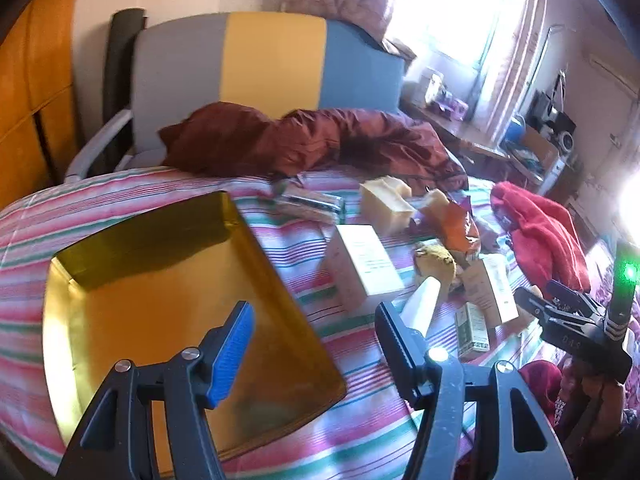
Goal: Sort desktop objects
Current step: 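Grasp a white printed box with each tool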
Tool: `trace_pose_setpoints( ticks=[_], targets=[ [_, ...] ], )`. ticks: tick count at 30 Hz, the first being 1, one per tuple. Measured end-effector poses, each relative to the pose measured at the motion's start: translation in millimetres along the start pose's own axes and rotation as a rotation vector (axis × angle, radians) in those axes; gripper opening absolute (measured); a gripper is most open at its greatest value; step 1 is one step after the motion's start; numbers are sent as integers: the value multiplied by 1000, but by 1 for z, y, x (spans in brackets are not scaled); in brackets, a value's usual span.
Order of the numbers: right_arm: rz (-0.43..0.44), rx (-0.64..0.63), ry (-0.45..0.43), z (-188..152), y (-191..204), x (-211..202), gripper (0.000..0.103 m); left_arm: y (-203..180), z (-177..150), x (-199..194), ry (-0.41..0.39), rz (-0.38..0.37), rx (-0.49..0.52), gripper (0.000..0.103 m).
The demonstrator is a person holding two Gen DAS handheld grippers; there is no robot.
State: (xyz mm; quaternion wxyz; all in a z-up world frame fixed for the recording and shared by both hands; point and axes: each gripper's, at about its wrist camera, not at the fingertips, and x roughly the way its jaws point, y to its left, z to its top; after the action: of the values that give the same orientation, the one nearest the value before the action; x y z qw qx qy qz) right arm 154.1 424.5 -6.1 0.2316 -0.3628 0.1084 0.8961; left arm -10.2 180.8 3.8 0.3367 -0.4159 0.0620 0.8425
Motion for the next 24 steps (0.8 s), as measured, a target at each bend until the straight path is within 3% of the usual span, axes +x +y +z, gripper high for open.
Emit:
trace_pose_setpoints(
  ticks=[9,24],
  targets=[
    [-23,136,83,4,-56,21,96,-27,30,58,101,-54,29,69],
    [0,39,210,0,-44,85,76,-49,59,133,202,-6,66,78]
  ],
)
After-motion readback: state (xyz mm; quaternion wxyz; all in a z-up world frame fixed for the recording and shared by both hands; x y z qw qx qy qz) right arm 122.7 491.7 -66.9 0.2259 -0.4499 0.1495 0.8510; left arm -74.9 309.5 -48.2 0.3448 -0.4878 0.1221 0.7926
